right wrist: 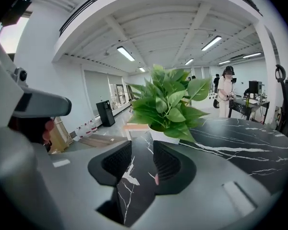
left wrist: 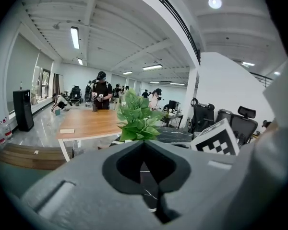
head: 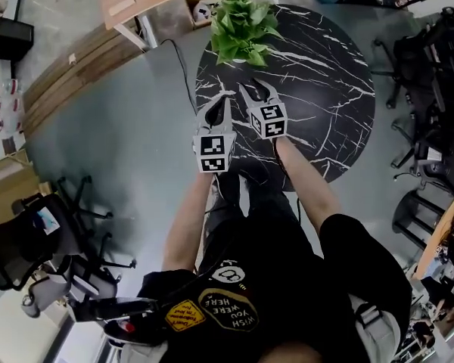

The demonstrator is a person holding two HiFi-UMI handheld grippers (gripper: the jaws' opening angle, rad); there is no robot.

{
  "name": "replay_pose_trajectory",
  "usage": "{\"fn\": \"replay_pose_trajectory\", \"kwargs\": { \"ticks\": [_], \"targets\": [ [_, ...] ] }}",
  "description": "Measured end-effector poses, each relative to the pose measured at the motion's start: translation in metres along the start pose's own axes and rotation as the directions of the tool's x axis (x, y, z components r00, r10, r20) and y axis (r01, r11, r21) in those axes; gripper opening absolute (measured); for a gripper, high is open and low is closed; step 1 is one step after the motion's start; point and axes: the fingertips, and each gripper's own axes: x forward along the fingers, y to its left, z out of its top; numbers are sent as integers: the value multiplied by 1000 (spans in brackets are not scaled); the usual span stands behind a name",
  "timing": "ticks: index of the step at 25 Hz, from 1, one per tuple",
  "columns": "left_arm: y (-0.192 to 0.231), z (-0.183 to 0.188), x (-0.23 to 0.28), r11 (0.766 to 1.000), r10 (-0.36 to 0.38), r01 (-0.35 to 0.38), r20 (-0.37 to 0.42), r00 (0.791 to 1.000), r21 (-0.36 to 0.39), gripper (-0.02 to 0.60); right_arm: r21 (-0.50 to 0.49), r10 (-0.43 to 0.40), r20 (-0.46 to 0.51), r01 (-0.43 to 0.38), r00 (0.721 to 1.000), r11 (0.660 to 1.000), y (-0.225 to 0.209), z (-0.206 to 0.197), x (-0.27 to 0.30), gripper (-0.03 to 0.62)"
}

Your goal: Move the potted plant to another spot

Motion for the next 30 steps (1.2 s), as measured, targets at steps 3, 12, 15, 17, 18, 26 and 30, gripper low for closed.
{"fn": "replay_pose_trajectory", "kwargs": {
  "ticks": [3, 12, 15, 17, 18, 26, 30],
  "targets": [
    [9, -11, 10, 1000, -12, 12, -6, 1000, -5, 5, -4, -8, -2, 8, 1000, 1000, -4, -8, 24, 211],
    [24, -31, 7, 991, 62, -64, -21, 998, -116, 5, -49, -93, -70, 89, 993, 995, -55, -23, 112, 489],
    [22, -37, 0, 987, 70, -73, -25, 997, -141, 5, -90, -72, -30, 69, 997, 994, -58, -17, 126, 509],
    [23, -38, -1, 985, 74, -77, -26, 997, -152, 5, -99, -86, -14, 84, 996, 992, -63, -12, 132, 511],
    [24, -39, -1, 985, 76, -79, -27, 997, -155, 5, -101, -99, -9, 97, 995, 990, -66, -10, 134, 511],
    [22, -42, 2, 984, 76, -80, -32, 997, -161, 5, -121, -158, 15, 159, 987, 980, -83, -5, 146, 488],
    [17, -43, 3, 984, 69, -74, -35, 997, -162, 5, -116, -157, 30, 159, 987, 980, -81, -5, 144, 486]
  ]
}}
